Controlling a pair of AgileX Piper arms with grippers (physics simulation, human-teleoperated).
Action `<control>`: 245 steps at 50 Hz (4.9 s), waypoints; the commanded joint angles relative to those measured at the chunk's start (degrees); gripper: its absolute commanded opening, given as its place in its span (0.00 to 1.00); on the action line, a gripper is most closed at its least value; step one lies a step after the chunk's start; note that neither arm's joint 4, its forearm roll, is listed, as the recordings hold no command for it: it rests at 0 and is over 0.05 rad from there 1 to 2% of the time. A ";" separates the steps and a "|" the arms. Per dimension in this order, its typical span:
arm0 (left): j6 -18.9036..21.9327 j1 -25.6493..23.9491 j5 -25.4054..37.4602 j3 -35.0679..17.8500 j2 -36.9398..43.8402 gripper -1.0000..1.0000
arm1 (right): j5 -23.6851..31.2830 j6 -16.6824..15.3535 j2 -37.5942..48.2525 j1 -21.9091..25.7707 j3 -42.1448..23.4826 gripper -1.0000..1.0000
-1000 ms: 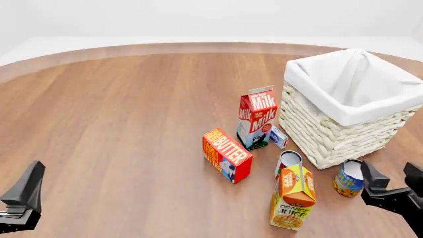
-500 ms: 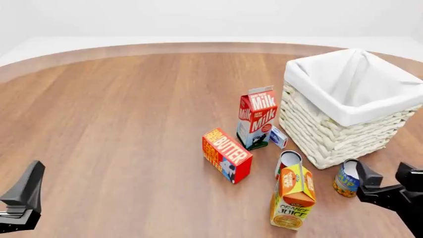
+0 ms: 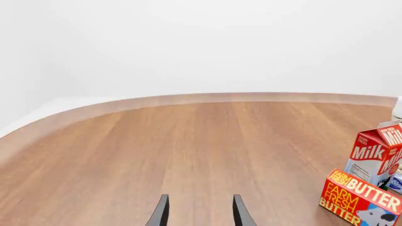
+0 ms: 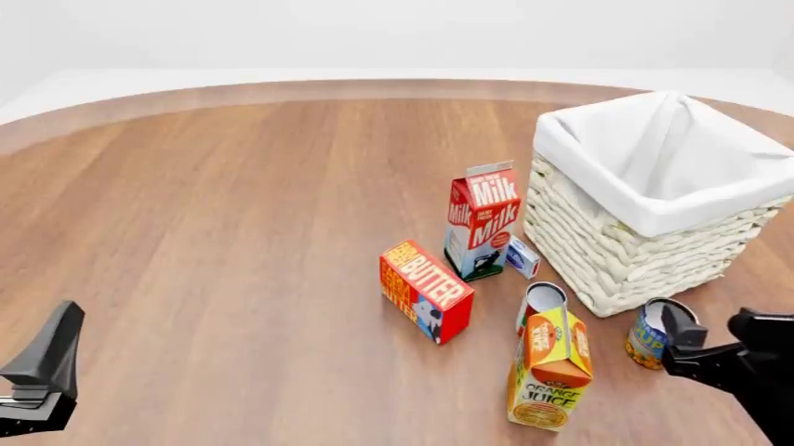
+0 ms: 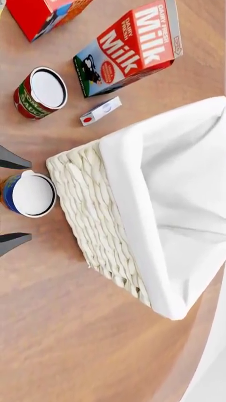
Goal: Pick up the alphabet soup, and put it in the basket.
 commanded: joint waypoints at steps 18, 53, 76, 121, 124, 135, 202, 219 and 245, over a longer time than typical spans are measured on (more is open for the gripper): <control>0.00 0.00 0.00 0.00 0.00 1.00 | -10.62 1.50 13.71 0.86 0.00 1.00; 0.00 0.00 0.00 0.00 0.00 1.00 | -21.29 2.11 27.14 0.48 0.00 1.00; 0.00 0.00 0.00 0.00 0.00 1.00 | -26.23 1.80 33.82 0.50 0.00 1.00; 0.00 0.00 0.00 0.00 0.00 1.00 | -34.30 1.48 43.80 -0.53 0.00 1.00; 0.00 0.00 0.00 0.00 0.00 1.00 | -34.34 1.47 43.88 -0.58 0.00 1.00; 0.00 0.00 0.00 0.00 0.00 1.00 | -35.29 1.84 44.73 -0.37 0.00 1.00; 0.00 0.00 0.00 0.00 0.00 1.00 | 2.90 0.18 -4.86 0.71 0.00 0.00; 0.00 0.00 0.00 0.00 0.00 1.00 | 4.92 -0.99 -10.99 1.01 -0.05 0.00; 0.00 0.00 0.00 0.00 0.00 1.00 | 18.53 -3.49 -26.15 1.04 -6.46 0.00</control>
